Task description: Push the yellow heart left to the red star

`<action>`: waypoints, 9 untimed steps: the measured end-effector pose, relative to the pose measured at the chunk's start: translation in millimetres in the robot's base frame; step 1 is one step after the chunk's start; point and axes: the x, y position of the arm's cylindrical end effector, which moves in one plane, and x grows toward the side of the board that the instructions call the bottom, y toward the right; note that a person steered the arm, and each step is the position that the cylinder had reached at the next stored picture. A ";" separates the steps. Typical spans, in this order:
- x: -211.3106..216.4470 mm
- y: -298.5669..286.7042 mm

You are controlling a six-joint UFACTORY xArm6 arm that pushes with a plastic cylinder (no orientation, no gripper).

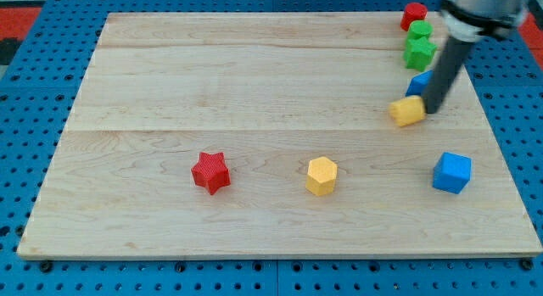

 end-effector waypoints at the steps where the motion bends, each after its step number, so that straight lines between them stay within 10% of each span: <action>1: -0.1 -93.0; 3: -2.7 -206.3; 5: 22.5 -83.9; 7: 22.3 -230.9; 9: 26.7 -133.8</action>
